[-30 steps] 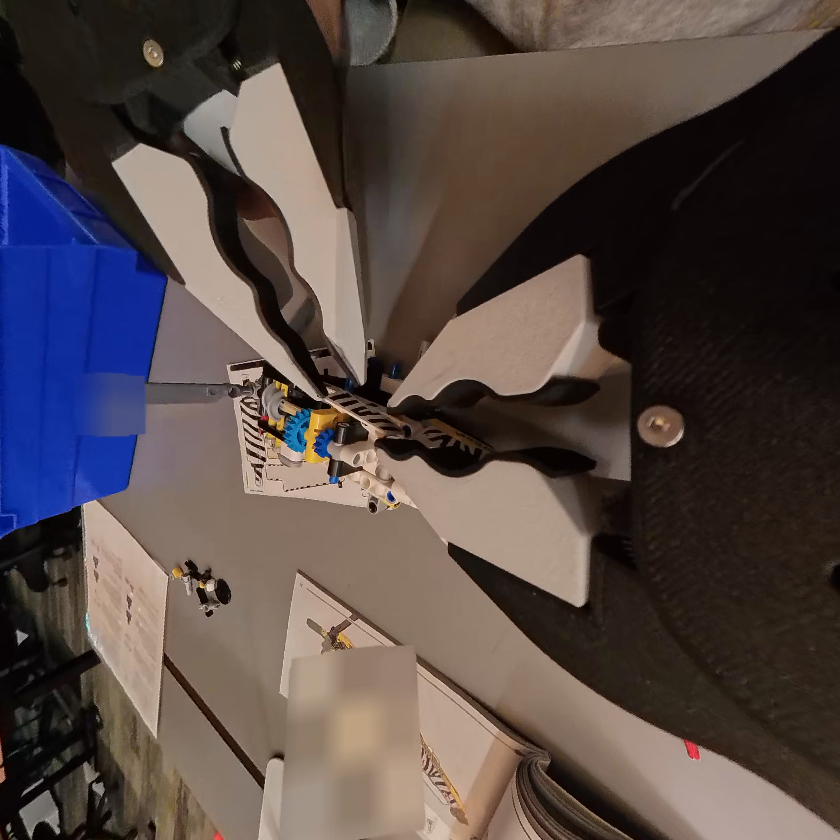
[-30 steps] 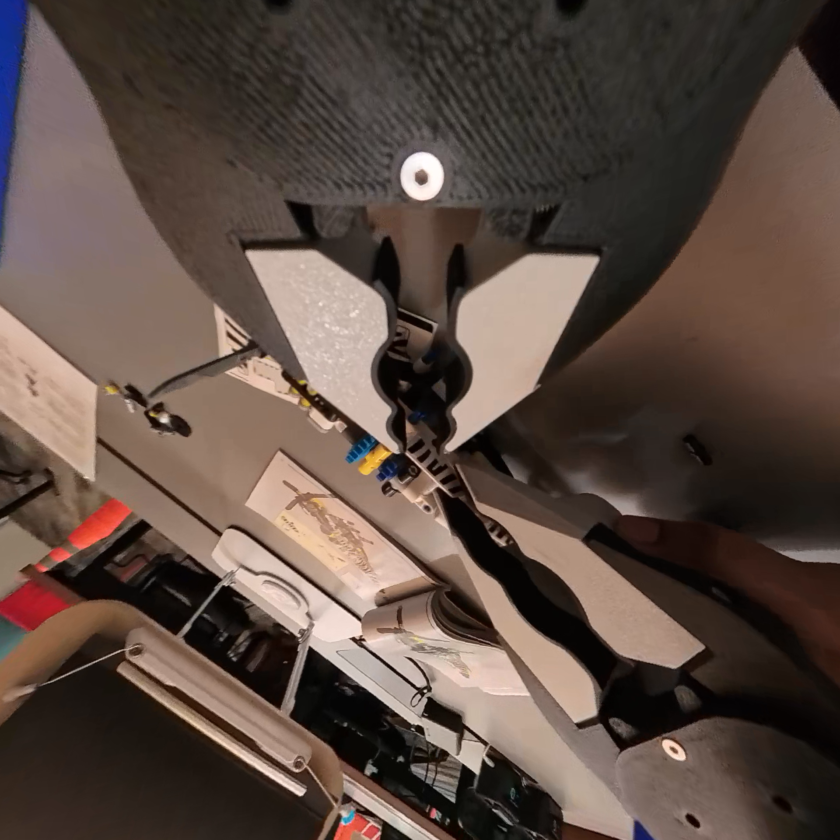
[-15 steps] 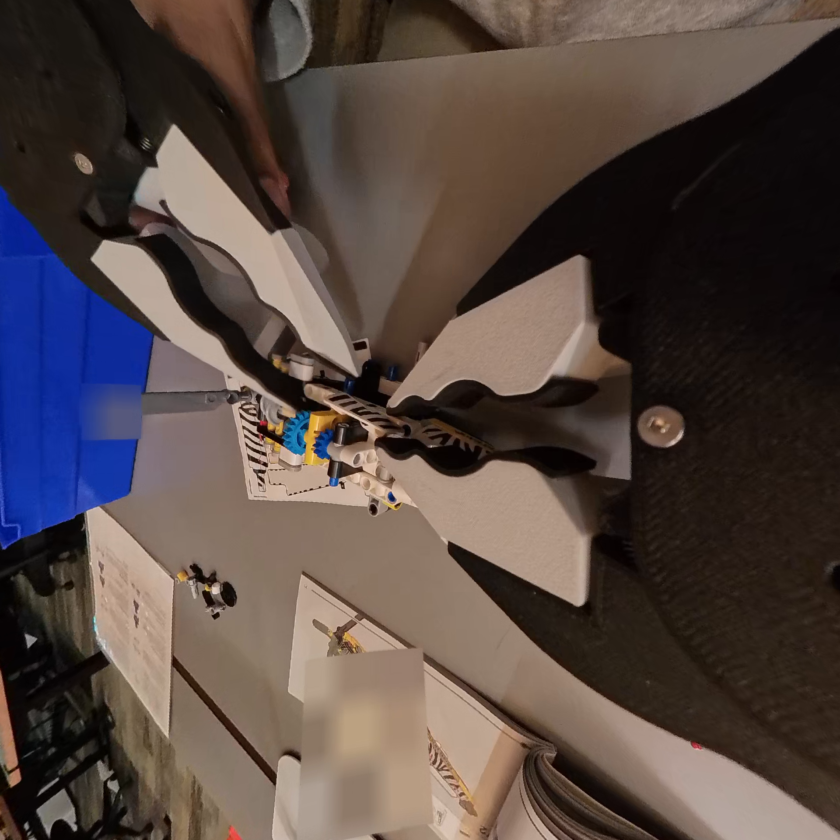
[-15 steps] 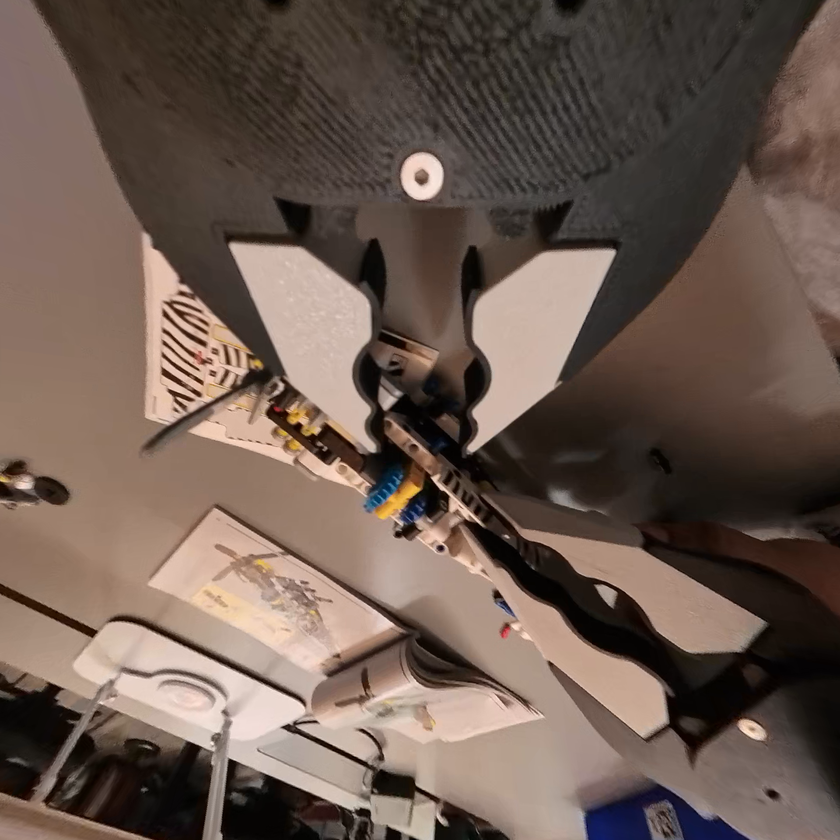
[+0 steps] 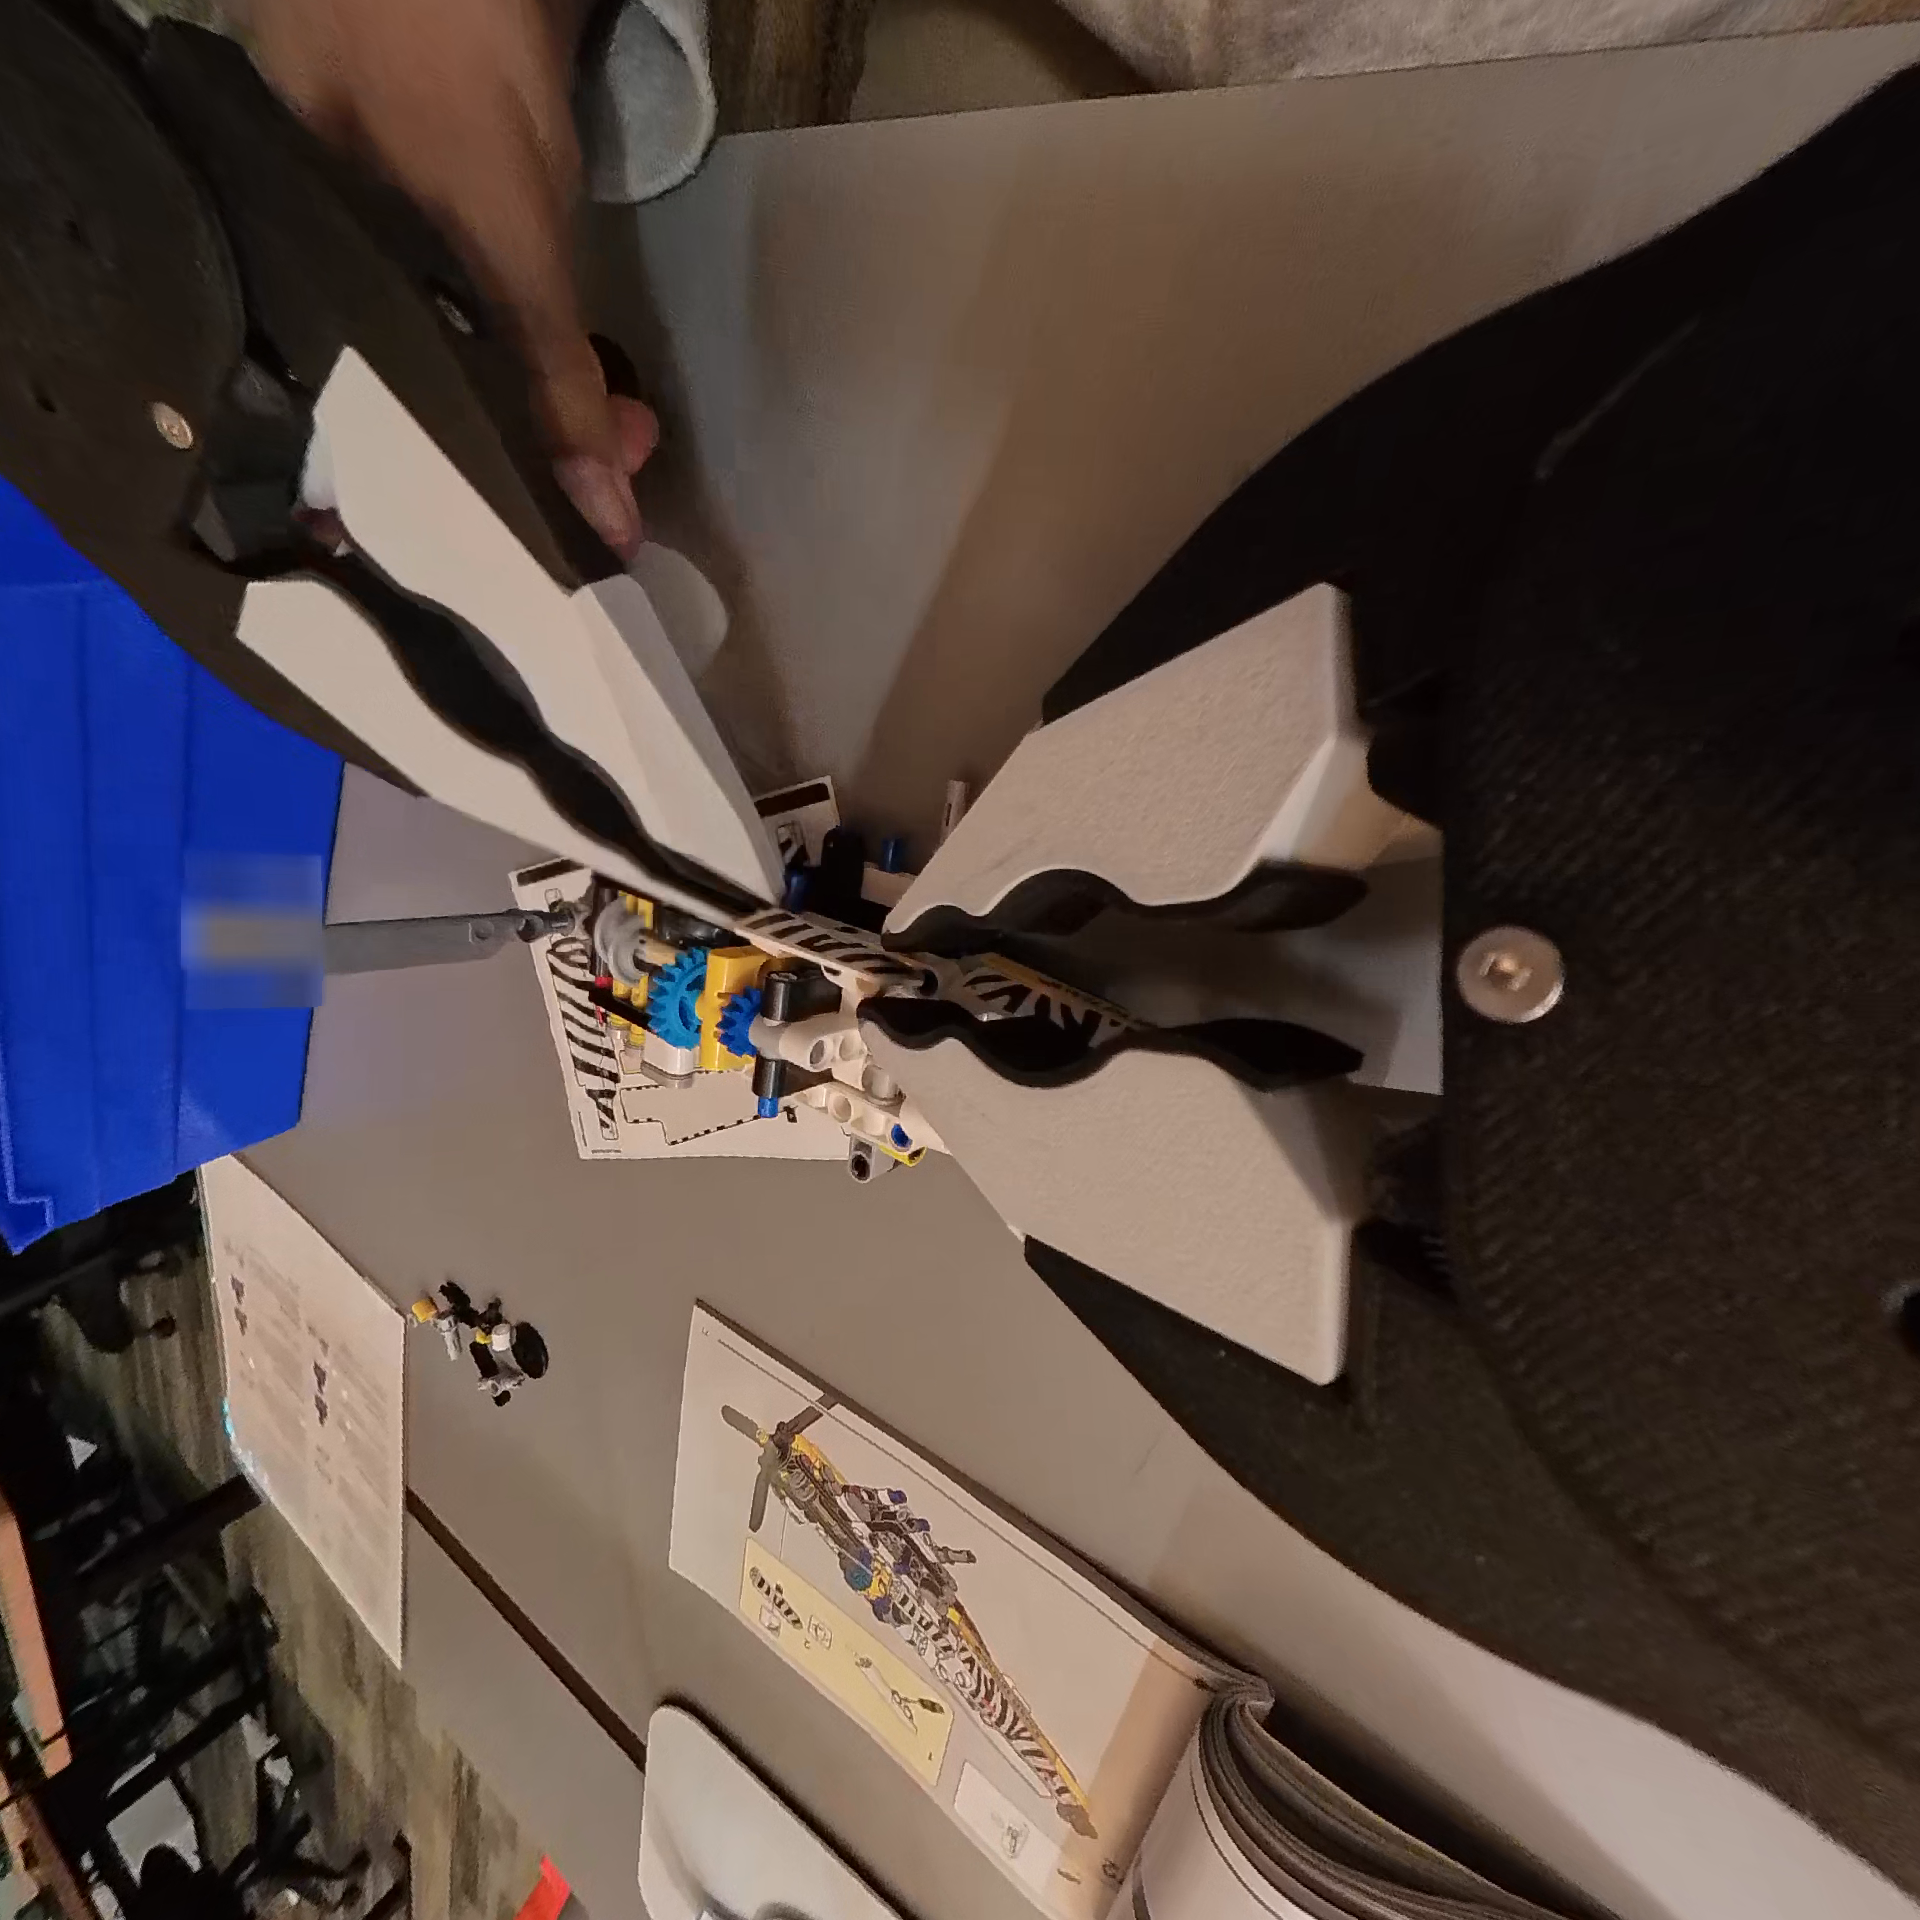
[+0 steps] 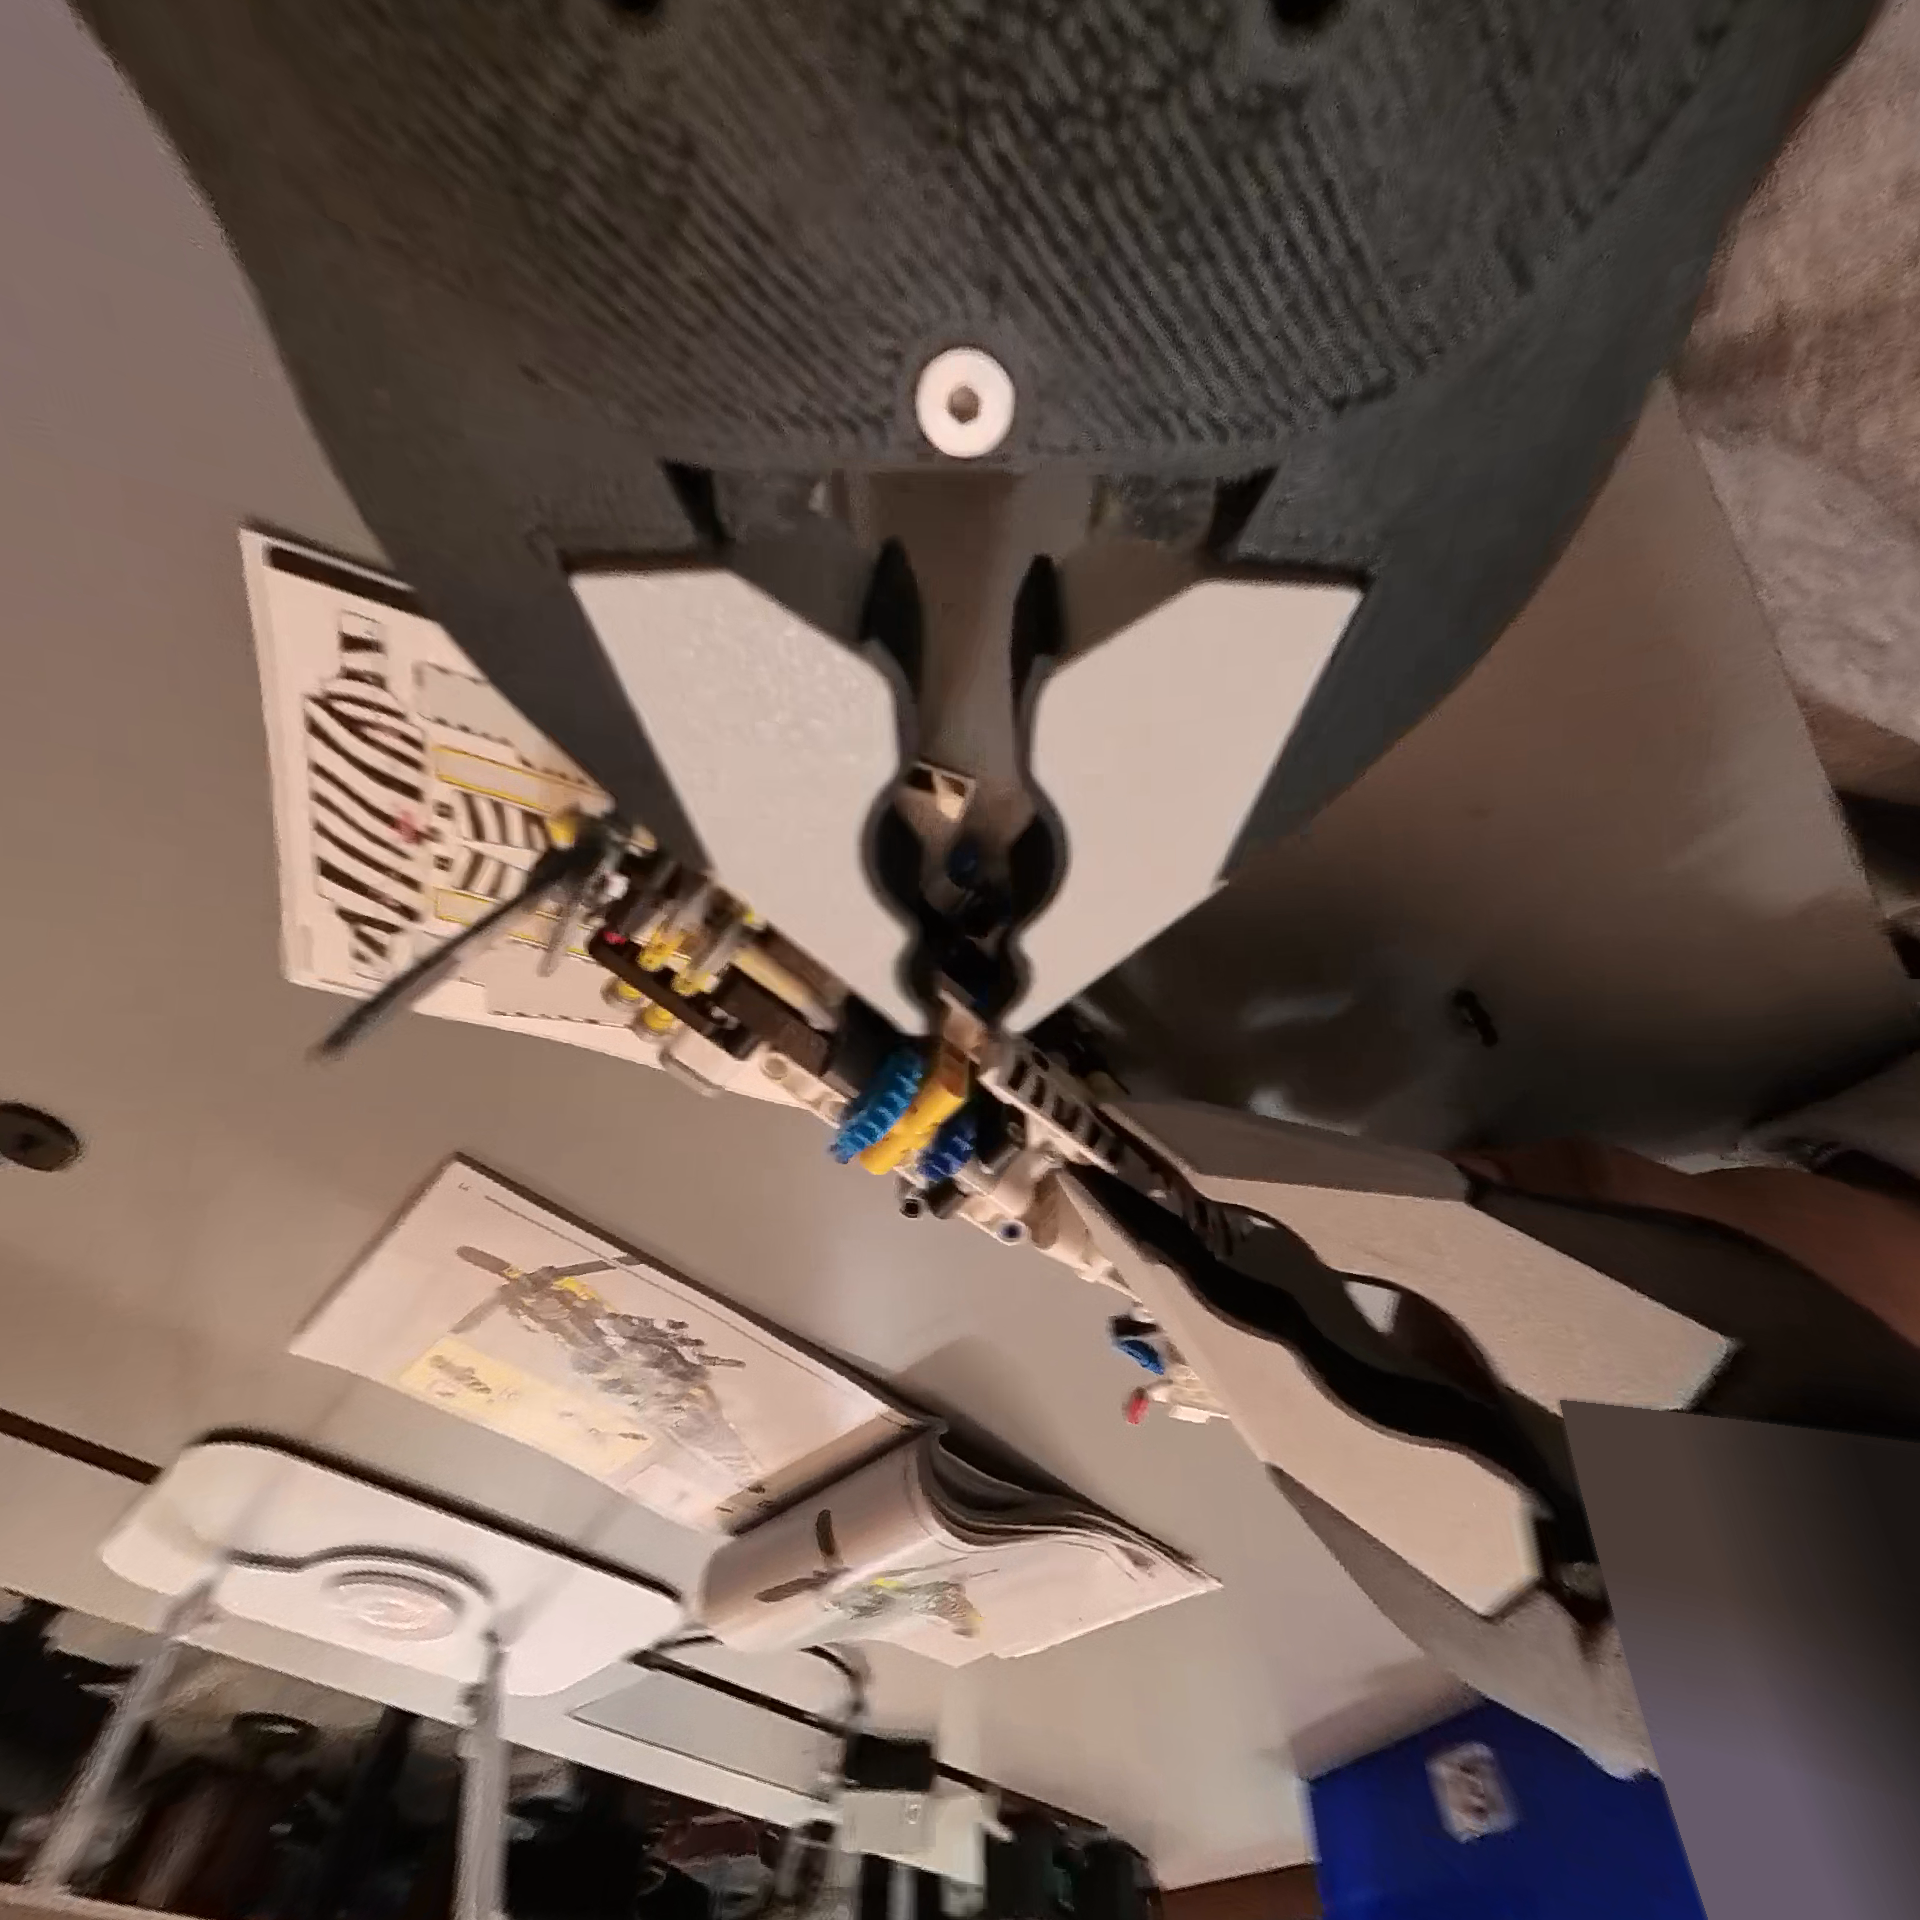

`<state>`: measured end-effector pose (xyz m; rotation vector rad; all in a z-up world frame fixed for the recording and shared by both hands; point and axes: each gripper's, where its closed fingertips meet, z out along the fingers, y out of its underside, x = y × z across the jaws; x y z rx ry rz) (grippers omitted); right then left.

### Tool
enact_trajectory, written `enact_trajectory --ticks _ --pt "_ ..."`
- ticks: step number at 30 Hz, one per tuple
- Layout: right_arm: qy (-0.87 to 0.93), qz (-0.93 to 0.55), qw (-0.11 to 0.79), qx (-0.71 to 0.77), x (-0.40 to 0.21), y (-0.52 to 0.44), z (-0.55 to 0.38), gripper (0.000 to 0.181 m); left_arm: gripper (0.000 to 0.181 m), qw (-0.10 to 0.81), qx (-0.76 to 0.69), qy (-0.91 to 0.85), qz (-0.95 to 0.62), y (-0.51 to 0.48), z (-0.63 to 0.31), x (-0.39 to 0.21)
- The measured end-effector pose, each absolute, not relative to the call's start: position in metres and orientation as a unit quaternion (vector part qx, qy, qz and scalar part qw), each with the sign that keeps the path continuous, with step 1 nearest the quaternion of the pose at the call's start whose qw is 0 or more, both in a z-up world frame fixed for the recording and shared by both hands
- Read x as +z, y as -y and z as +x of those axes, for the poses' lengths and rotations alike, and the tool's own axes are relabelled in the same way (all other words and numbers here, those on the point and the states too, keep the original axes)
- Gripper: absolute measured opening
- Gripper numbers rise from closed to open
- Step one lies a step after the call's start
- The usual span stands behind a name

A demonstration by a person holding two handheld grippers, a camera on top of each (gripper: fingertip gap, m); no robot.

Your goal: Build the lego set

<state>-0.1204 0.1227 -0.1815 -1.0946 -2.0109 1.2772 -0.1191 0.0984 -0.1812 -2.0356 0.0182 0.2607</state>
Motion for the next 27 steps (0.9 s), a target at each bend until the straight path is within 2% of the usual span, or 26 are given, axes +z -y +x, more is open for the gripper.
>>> enact_trajectory --ticks 1,4,5,9,27 --pt "0.741 -0.403 0.245 0.479 -0.1810 -0.1202 -0.1193 0.001 0.006 0.519 0.107 -0.007 -0.848 -0.0985 -0.1189 -0.1812" --pt "0.731 -0.419 0.239 0.483 -0.1805 -0.1229 -0.1219 0.026 0.006 0.520 0.106 -0.005 -0.848 -0.0983 -0.1190 -0.1812" --pt "0.729 -0.420 0.239 0.486 -0.1796 -0.1235 -0.1219 0.028 0.006 0.520 0.106 -0.005 -0.848 -0.0983 -0.1190 -0.1812" --pt "0.720 -0.421 0.239 0.497 -0.1757 -0.1252 -0.1217 0.023 0.006 0.519 0.110 -0.008 -0.848 -0.0983 -0.1188 -0.1812" --pt "0.724 -0.429 0.249 0.479 -0.1804 -0.1272 -0.1246 0.026 0.006 0.519 0.121 -0.007 -0.846 -0.0983 -0.1193 -0.1813"
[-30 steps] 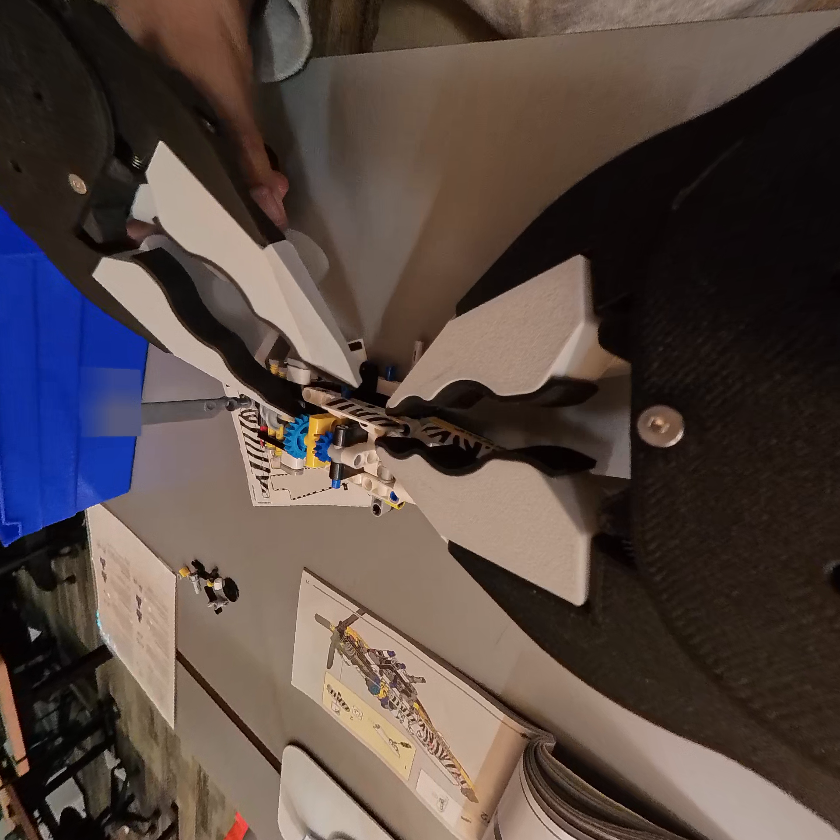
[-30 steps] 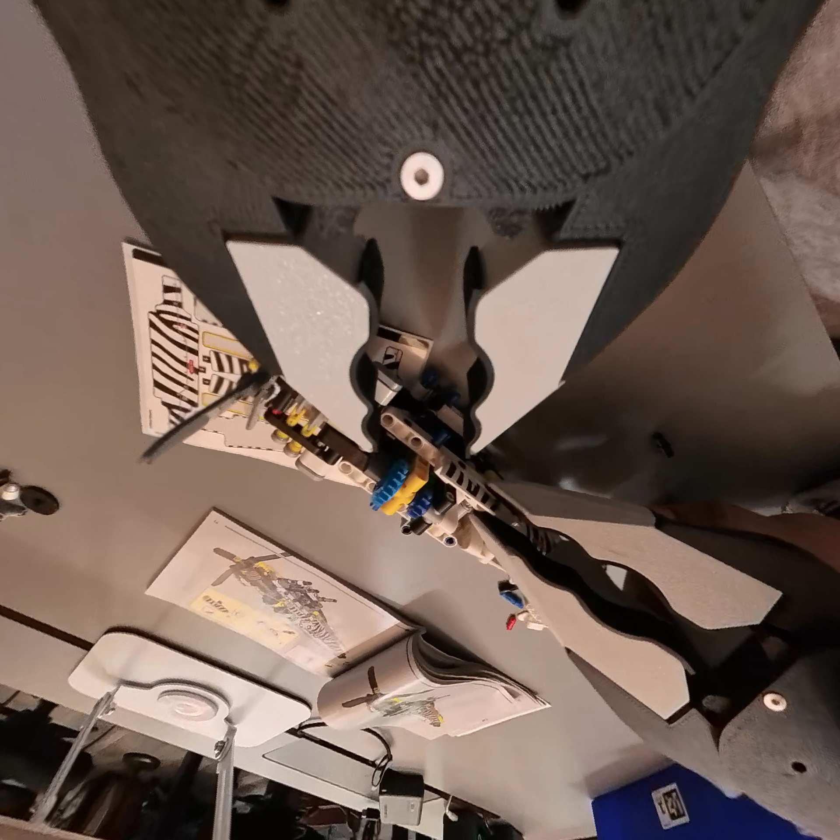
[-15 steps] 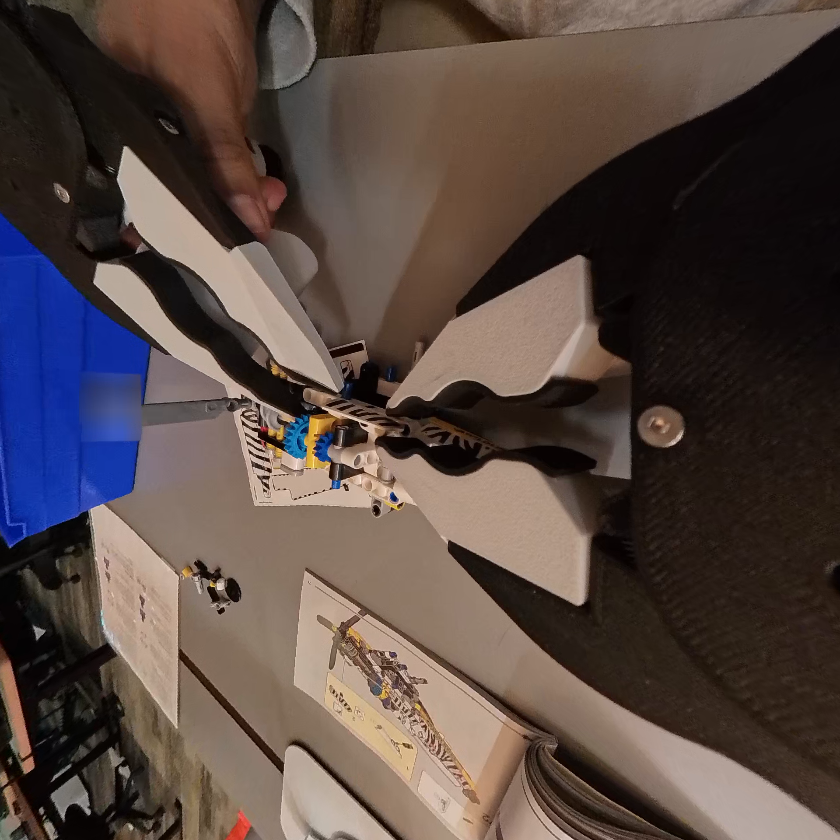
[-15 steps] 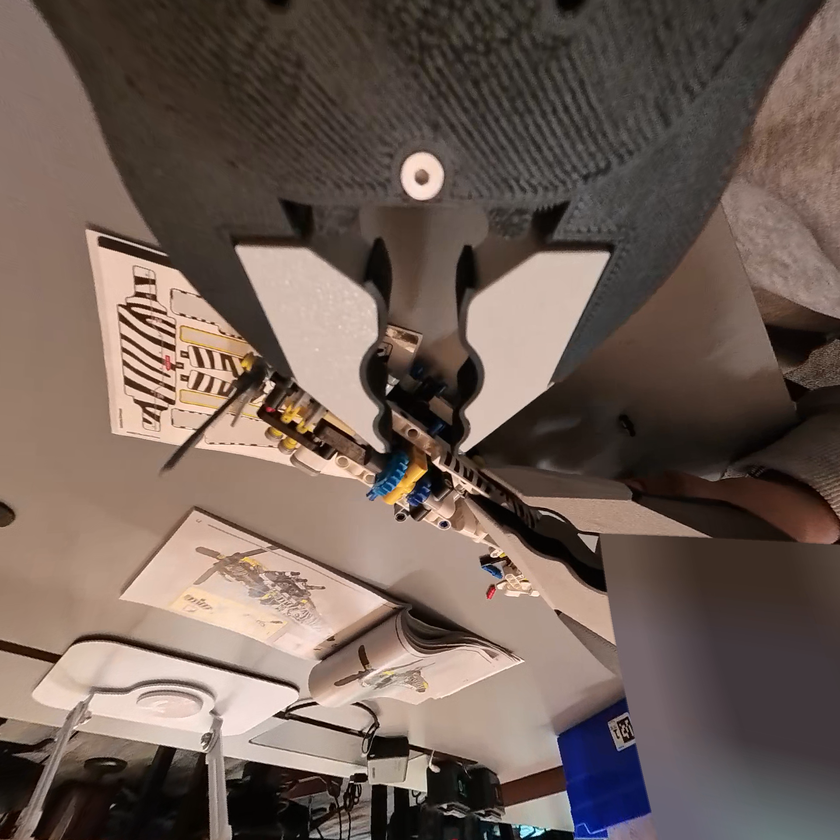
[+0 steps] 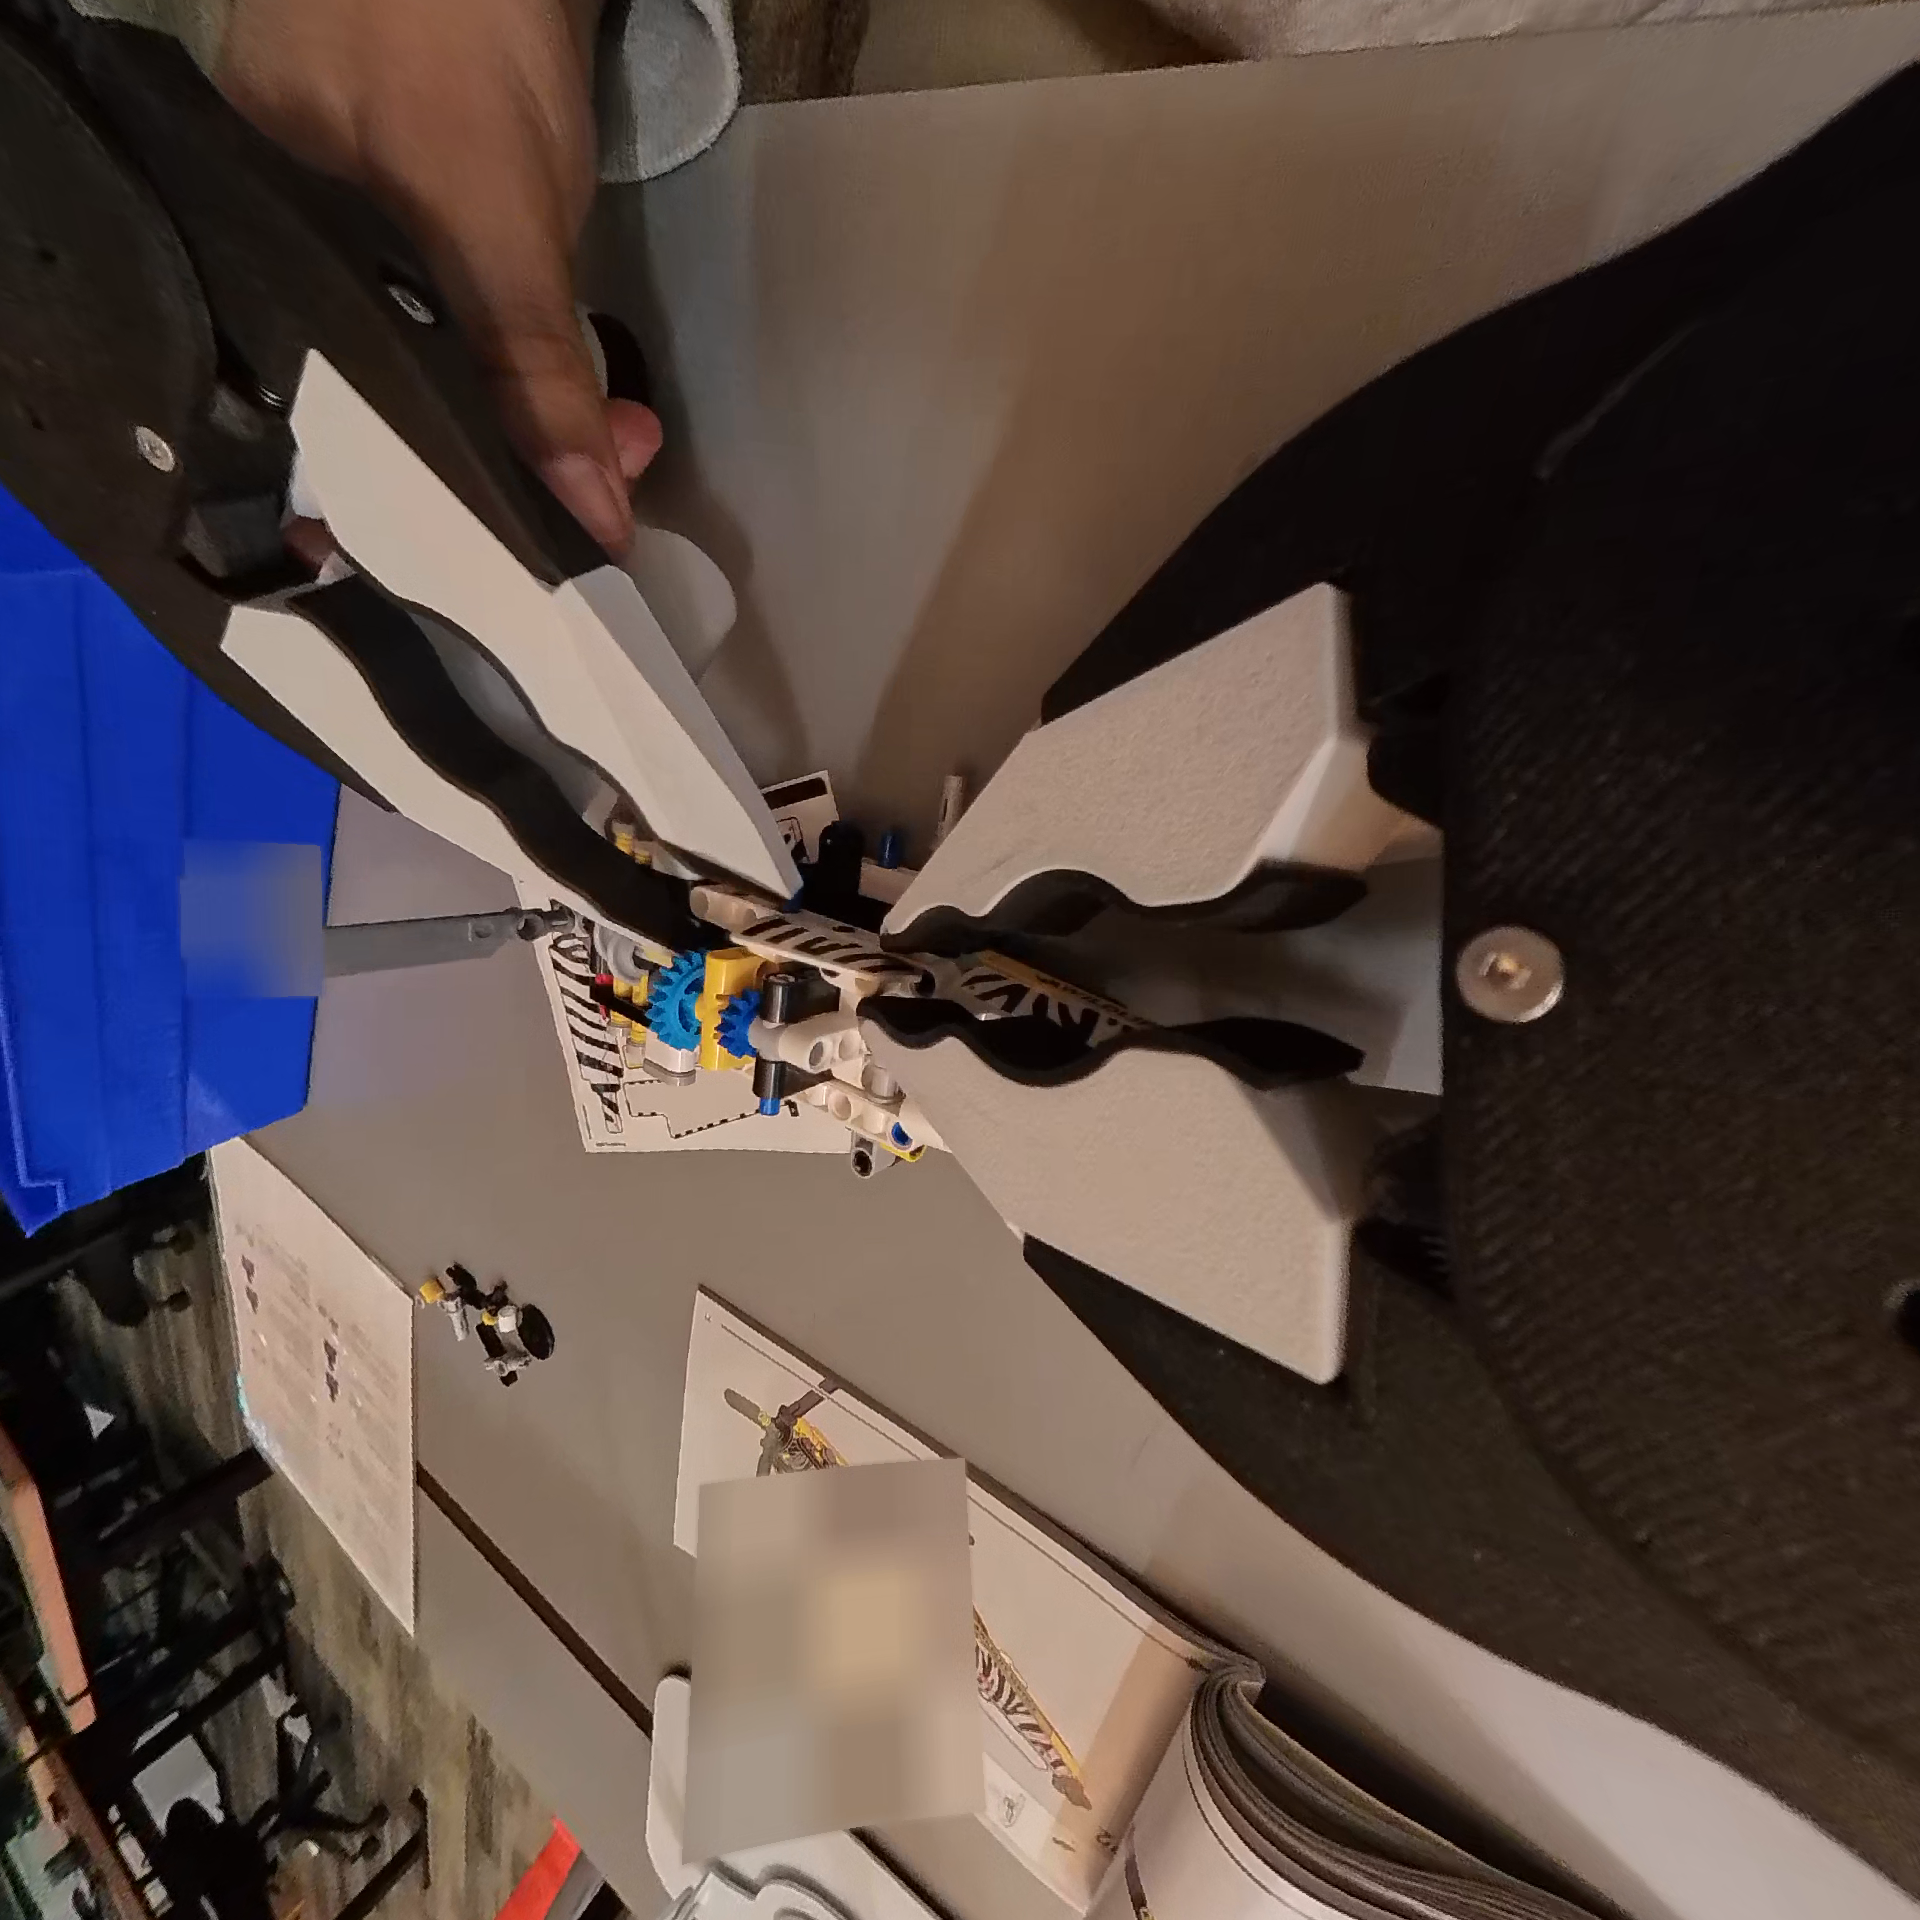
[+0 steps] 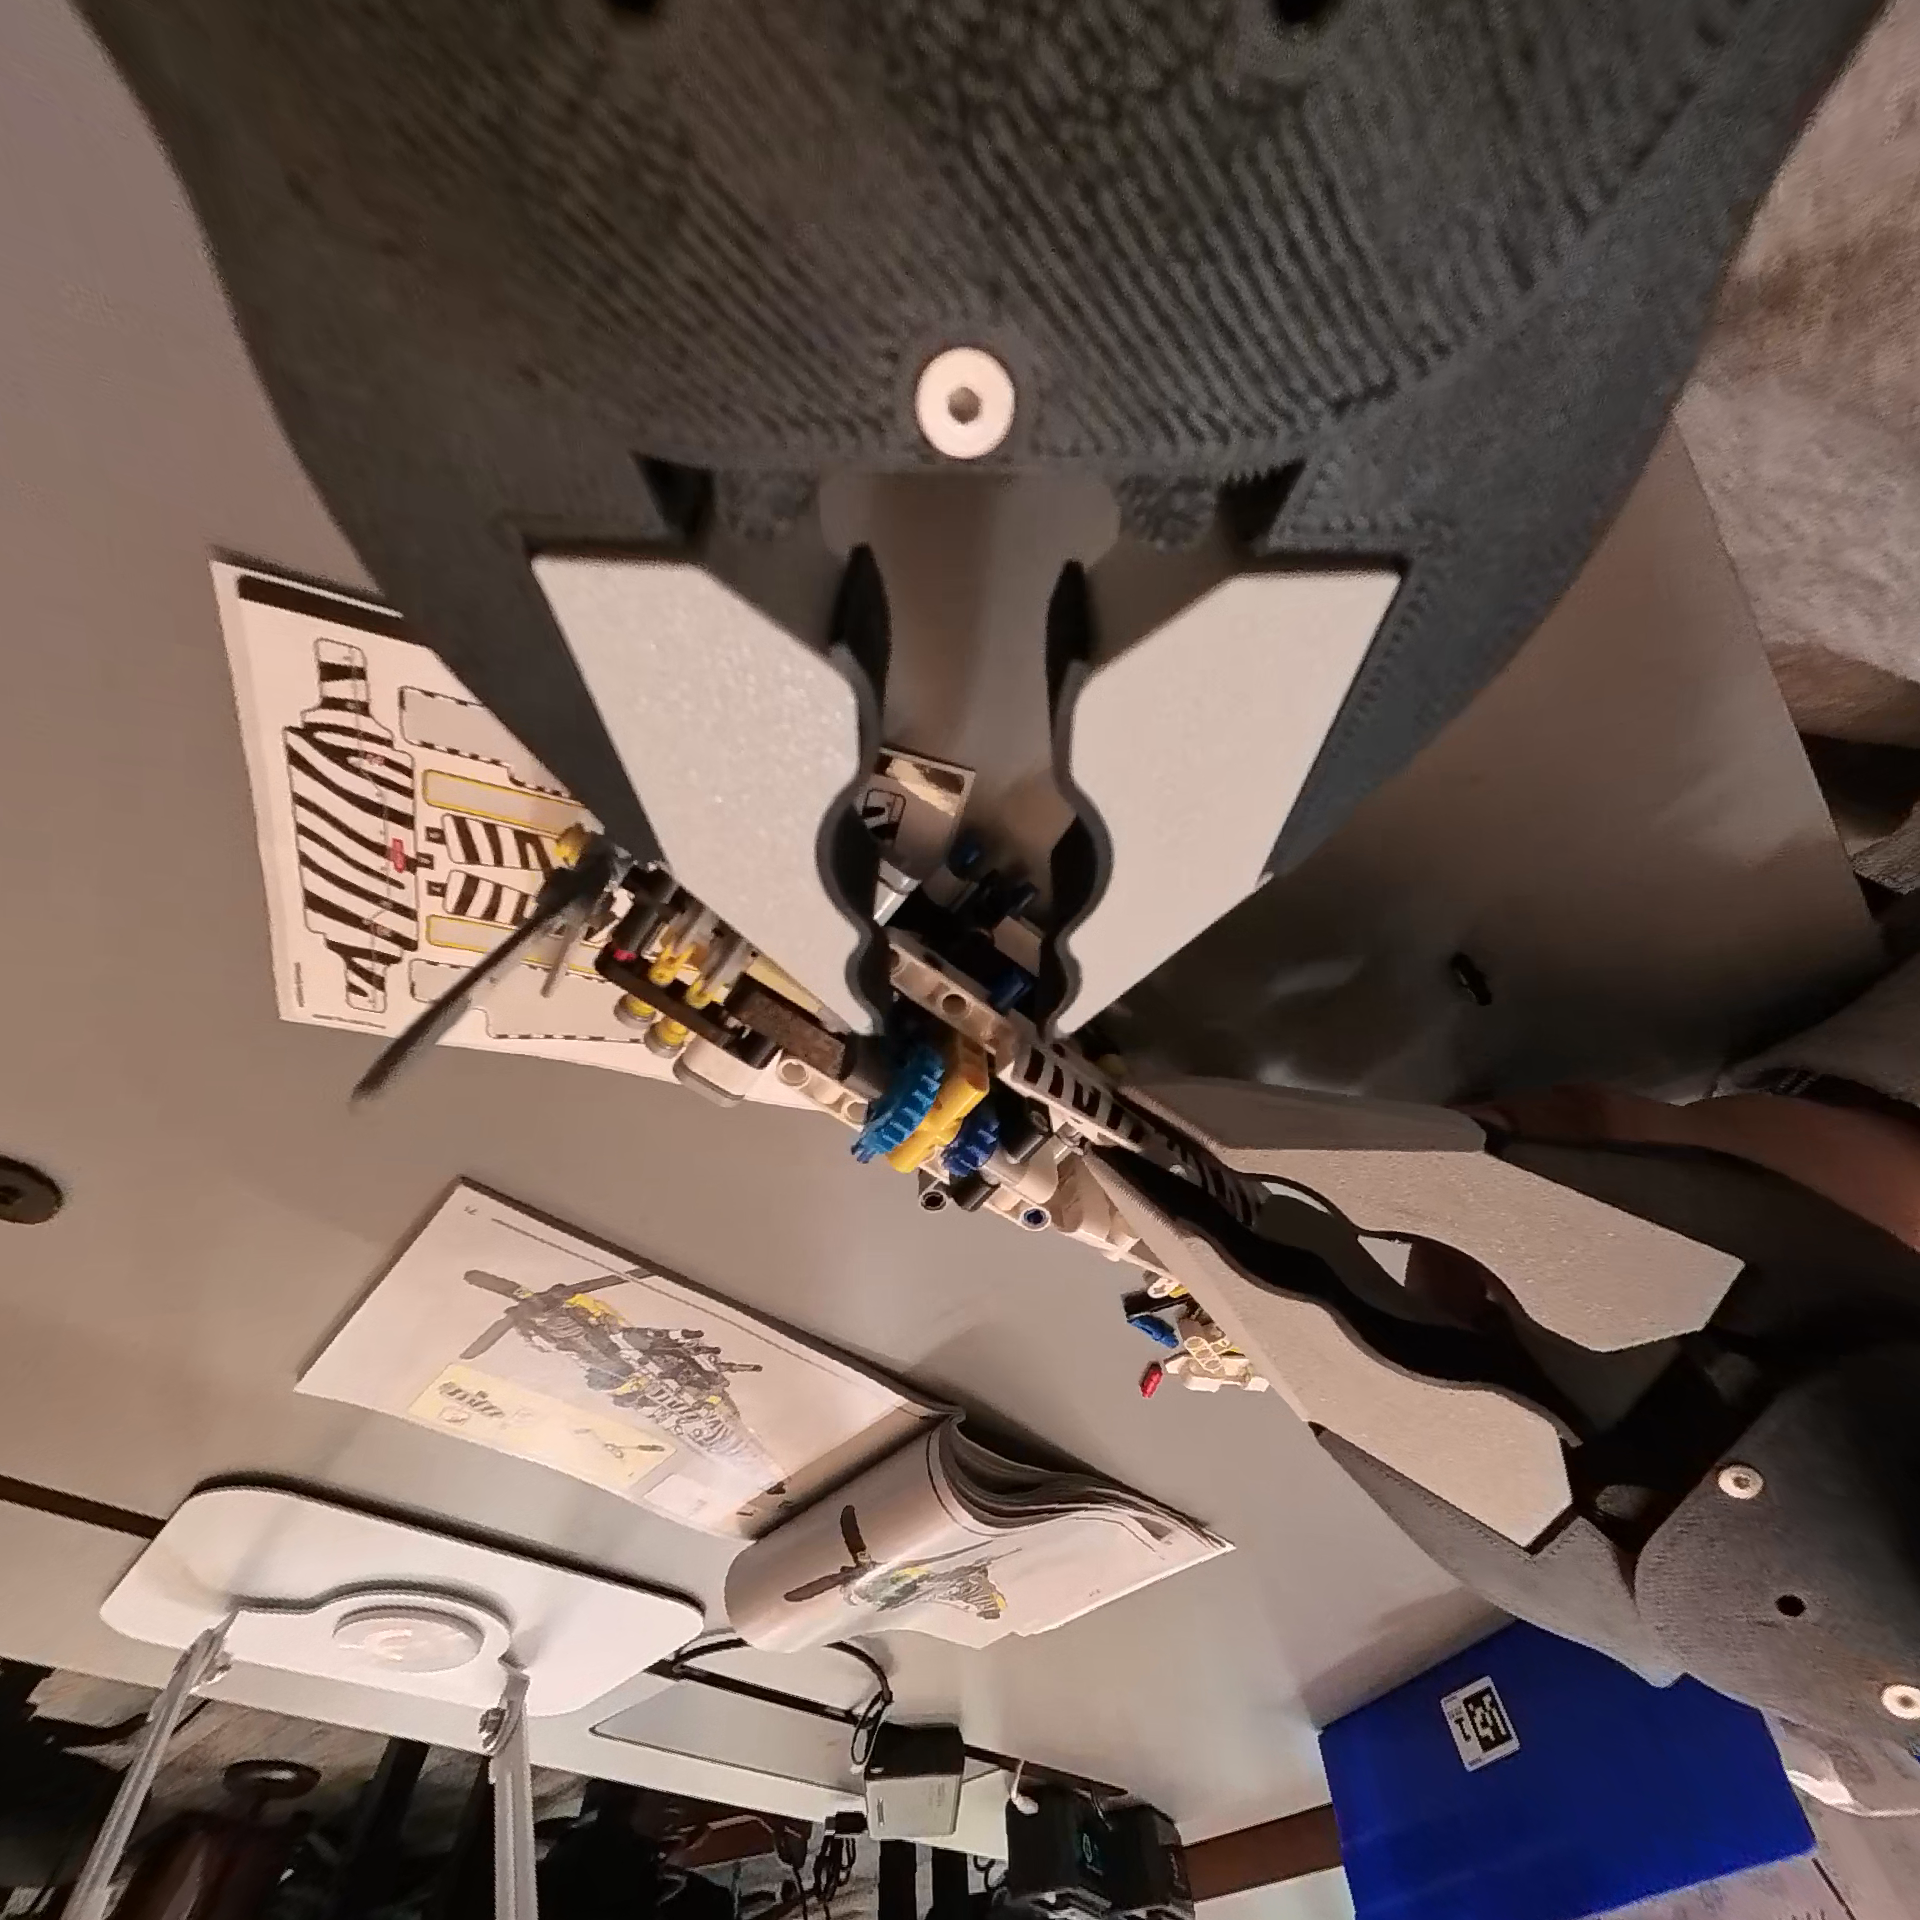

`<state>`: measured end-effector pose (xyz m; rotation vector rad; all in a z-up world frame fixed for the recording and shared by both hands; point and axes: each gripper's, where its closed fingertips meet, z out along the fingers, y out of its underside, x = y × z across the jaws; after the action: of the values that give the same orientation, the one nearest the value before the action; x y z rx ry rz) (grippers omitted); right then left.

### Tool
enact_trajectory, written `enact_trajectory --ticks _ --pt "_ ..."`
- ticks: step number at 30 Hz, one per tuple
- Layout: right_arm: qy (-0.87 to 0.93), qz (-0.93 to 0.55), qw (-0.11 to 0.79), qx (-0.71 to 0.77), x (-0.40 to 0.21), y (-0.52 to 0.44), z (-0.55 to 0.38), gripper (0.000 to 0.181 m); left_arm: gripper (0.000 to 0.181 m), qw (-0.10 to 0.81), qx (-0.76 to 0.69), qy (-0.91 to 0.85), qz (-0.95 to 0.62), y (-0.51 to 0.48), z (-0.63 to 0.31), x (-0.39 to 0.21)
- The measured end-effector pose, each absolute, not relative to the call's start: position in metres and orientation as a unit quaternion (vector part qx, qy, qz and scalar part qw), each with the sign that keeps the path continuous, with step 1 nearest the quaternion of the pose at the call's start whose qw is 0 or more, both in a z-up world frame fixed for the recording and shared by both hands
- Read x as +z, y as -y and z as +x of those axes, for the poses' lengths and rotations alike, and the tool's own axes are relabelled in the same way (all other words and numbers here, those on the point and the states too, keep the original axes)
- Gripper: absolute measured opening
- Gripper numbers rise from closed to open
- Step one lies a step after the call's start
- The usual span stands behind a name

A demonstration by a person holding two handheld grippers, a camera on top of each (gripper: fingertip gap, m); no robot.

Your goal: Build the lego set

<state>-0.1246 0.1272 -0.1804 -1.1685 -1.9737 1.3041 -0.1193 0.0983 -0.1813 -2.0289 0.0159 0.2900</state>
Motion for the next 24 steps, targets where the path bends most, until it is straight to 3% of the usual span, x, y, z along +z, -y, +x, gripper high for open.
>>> enact_trajectory --ticks 24 --pt "0.719 -0.435 0.247 0.482 -0.1797 -0.1290 -0.1265 0.028 0.006 0.521 0.123 -0.004 -0.845 -0.0988 -0.1209 -0.1802"
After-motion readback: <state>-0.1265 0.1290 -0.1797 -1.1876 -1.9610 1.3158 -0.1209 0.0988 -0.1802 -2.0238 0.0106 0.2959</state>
